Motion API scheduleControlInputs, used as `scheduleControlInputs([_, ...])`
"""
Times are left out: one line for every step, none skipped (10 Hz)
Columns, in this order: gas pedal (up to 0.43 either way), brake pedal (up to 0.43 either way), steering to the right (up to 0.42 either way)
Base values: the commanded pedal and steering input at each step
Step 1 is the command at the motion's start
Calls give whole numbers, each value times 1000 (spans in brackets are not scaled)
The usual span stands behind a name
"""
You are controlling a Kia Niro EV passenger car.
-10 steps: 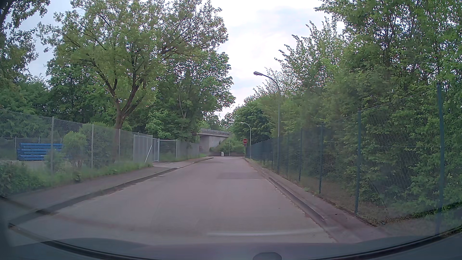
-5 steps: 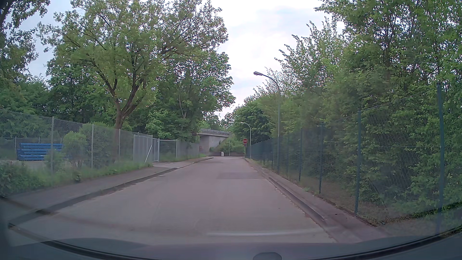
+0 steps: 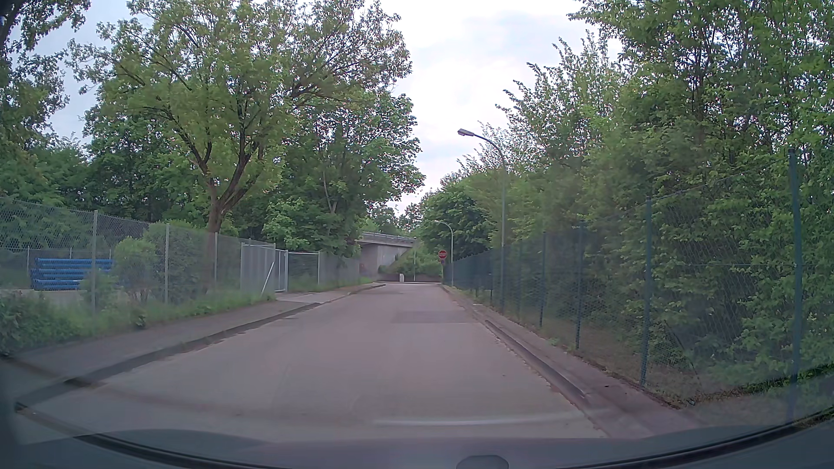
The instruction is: Follow the waypoints while adhering to traffic rules and regulations
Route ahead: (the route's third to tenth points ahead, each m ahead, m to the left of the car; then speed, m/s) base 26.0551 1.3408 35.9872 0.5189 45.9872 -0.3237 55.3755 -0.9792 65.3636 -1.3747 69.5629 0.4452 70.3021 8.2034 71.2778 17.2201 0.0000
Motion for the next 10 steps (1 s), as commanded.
scheduleControlInputs([0,378,-63])
scheduleControlInputs([0,372,-65])
scheduleControlInputs([0,372,-69])
scheduleControlInputs([0,366,-73])
scheduleControlInputs([0,360,-82])
scheduleControlInputs([0,341,-96])
scheduleControlInputs([0,311,-107])
scheduleControlInputs([0,250,-115])
scheduleControlInputs([0,165,-121])
scheduleControlInputs([0,91,-125])
